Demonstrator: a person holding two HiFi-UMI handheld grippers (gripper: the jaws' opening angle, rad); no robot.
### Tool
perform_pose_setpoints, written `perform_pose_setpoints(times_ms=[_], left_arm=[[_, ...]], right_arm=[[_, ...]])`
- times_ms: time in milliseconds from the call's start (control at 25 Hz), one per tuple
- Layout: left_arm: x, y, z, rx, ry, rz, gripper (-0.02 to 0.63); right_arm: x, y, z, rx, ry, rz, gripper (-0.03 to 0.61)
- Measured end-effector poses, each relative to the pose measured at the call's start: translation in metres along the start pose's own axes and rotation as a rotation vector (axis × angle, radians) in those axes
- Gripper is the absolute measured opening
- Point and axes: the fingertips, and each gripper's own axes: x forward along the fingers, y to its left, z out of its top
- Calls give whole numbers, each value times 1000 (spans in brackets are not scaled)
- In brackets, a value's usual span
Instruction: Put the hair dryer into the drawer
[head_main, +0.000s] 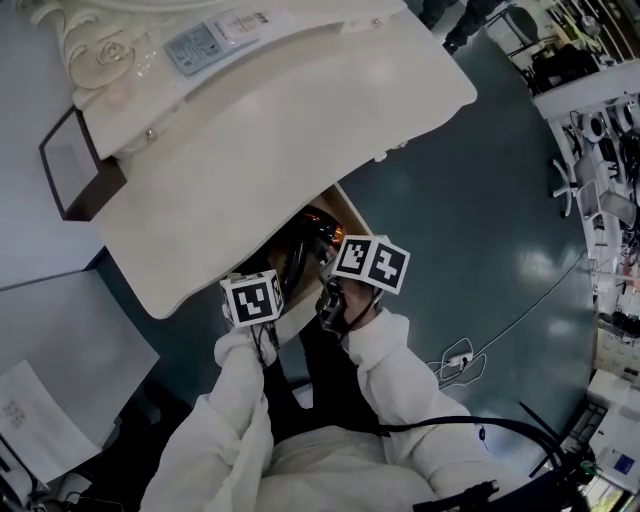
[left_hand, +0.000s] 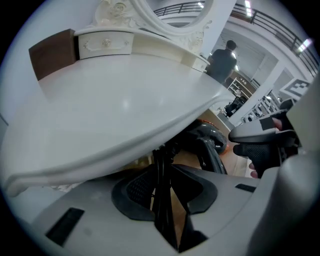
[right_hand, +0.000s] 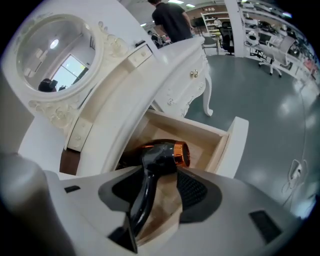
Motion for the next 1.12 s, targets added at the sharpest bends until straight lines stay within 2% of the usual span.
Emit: perform_pose_setpoints(times_ms=[160,480,680,880,1000,1120], left_arm=[[6,-12,3,57,-9,-9,87],[-24,-26,10,68,-47,-121,99],[-42,-29,9,37,-42,-201,133],[-68,-20,-1,25,-38,-236,139],[-84,-20,-8,55,-34,-268,148],[-95,-31,-20,120,-7,-337,166]], right_arm=[[-4,-1,-8,-68,4,0,256],[-18,-11,-8,-41,-8,35,258],[-26,-10,-10,-56,-14,55,258],[-34,-8,-20,-68,-11,84,258],[-40,-5,-25,-79,-11,98,258],[-45,-2,-28,-85,-21,109,258]])
